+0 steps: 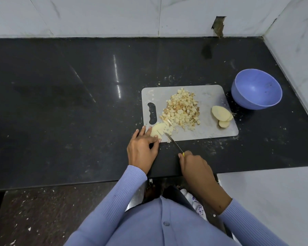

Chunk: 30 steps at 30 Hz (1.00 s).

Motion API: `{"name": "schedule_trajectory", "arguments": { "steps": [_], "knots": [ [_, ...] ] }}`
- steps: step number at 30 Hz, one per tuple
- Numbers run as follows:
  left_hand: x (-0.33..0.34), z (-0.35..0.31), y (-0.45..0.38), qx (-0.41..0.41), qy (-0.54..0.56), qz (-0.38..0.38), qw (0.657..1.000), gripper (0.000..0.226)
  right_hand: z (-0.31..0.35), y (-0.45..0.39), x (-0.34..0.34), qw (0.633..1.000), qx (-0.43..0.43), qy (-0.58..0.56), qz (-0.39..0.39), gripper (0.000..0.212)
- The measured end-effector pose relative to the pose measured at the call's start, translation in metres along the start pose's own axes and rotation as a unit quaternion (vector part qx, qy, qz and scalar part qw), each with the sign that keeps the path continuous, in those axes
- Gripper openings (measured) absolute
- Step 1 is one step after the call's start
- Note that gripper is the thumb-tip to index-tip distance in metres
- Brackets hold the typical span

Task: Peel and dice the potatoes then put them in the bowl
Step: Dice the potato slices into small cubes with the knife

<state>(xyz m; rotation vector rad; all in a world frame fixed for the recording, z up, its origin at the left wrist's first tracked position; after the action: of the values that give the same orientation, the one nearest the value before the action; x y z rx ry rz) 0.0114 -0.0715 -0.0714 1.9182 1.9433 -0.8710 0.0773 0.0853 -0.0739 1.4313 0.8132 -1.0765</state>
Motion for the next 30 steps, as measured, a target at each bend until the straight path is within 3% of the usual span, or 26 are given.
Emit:
{"name": "schedule_trajectory", "arguments": {
  "steps": [5,10,30],
  "knots": [
    [-0.003,0.003,0.001,0.024,0.014,0.014,1.0,0.015,0.003,-0.002,-0.01,0.998,-0.023,-0.056,-0.002,0.035],
    [-0.01,0.005,0.005,0.037,0.007,-0.022,0.999,0.011,0.026,-0.014,-0.017,0.995,-0.049,-0.091,-0.012,0.036],
    [-0.01,-0.005,0.002,0.008,-0.026,-0.038,0.999,0.011,0.047,-0.021,-0.005,0.999,-0.049,-0.005,0.011,0.037]
  ]
}}
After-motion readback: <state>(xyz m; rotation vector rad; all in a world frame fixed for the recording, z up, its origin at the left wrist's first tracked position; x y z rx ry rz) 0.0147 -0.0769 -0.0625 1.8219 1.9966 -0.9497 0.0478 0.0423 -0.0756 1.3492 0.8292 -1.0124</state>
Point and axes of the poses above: each hand's wrist, its own y-axis away from the middle knuckle, its own x-axis out of the palm, z = x × y, the point moved 9 cm from there along -y, towards the middle knuckle, and after that the axes turned 13 degrees about y, right-handed, at the moved point
